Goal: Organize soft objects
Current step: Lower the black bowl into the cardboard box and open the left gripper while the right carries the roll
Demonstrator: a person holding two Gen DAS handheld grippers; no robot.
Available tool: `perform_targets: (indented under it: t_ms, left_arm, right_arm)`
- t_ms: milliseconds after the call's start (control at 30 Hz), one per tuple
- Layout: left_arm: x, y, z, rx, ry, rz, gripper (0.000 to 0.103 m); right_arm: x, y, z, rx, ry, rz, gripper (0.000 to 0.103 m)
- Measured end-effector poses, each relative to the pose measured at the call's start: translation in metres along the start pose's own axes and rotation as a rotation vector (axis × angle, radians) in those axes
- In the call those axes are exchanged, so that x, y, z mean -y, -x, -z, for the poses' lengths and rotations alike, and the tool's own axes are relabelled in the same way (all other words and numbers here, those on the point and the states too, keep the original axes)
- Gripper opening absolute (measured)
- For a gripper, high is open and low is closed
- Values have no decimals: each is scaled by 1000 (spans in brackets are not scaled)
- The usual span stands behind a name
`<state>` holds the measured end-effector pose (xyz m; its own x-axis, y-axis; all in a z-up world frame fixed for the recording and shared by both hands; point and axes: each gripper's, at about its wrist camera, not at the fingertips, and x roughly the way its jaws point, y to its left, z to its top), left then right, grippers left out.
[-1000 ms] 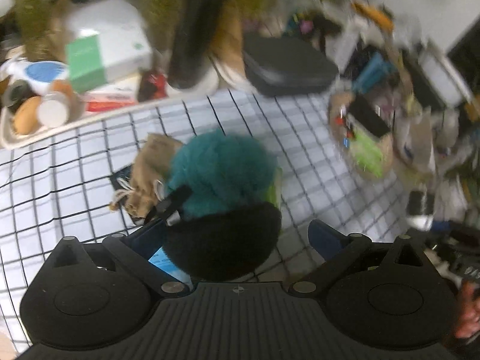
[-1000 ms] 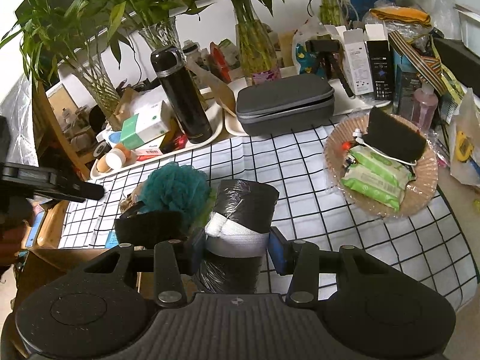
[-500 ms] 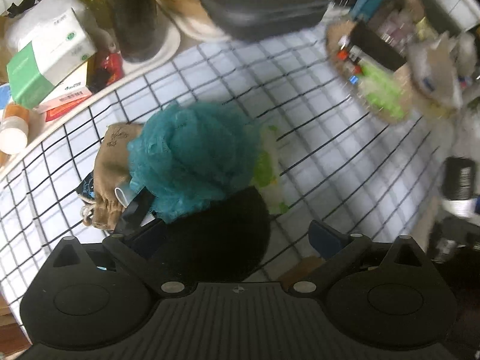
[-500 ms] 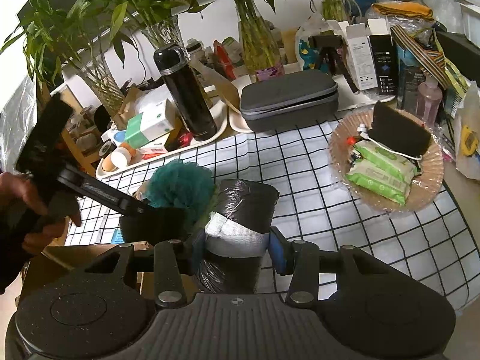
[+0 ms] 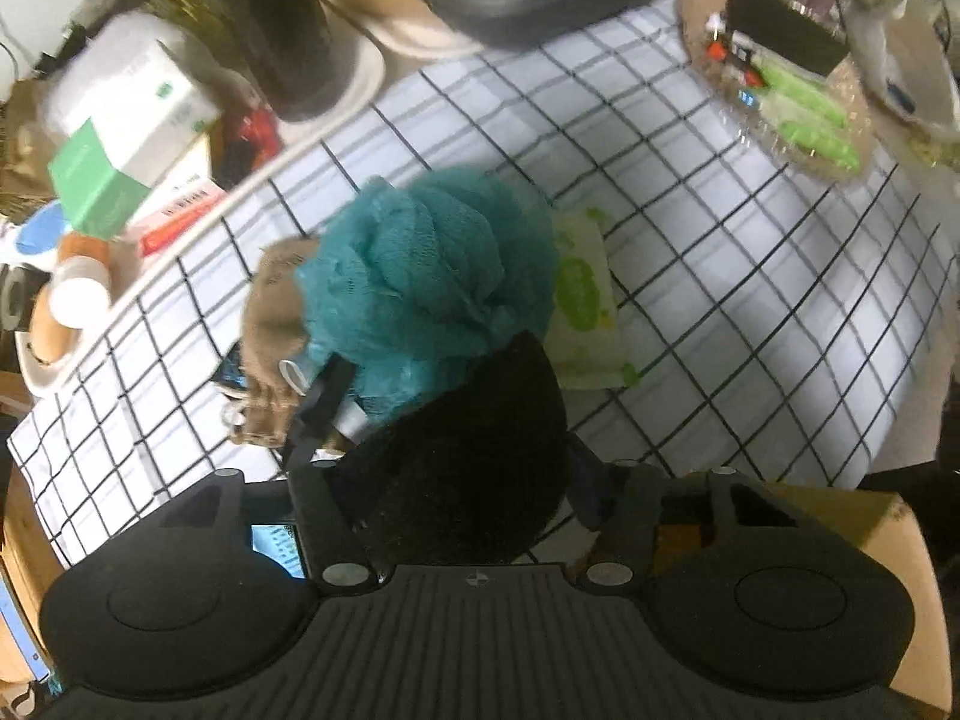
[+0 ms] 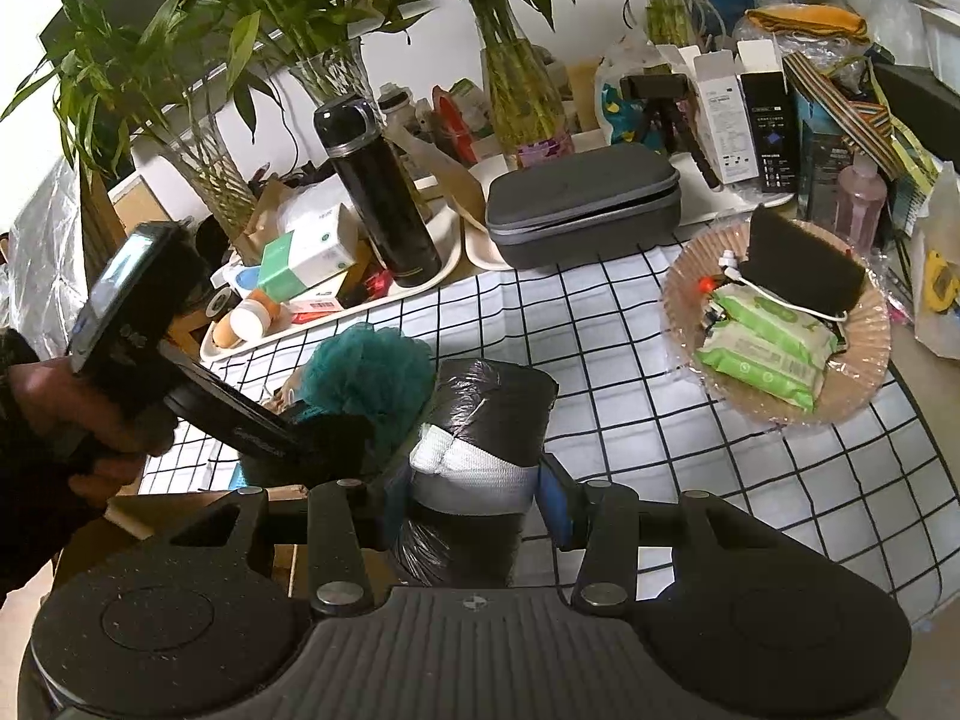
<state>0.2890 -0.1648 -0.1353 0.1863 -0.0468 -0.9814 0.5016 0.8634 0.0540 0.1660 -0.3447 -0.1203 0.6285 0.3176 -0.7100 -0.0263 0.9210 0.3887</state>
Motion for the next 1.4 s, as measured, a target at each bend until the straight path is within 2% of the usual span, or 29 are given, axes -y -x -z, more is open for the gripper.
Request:
perform_targets:
  t_ms: [167, 367, 600, 800, 933, 1100, 1400]
  left_arm:
    - [-9, 29, 11, 96, 39, 18, 54]
    - [-23, 73, 34, 249, 92, 66, 53]
    - [-33, 127, 75, 456, 137, 161, 53]
    - [-35, 160, 111, 569, 156, 179, 53]
    - [-29, 179, 136, 619, 151, 193, 53]
    - [-18, 189, 165, 642, 140, 211, 53]
    - [-6, 189, 203, 621, 112, 242, 53]
  right_arm:
    - [-2, 9, -2, 19, 3, 0, 48]
    - [-12, 28, -7, 54, 23, -4, 48]
    - [-30, 50, -11, 82, 60, -38, 48]
    - [-49, 61, -11, 88, 104, -64, 48]
    - [-62, 69, -10, 94, 128, -80, 48]
    - [-74, 74, -7, 93, 151, -101, 48]
    - [-88, 75, 1, 65, 174, -123, 48]
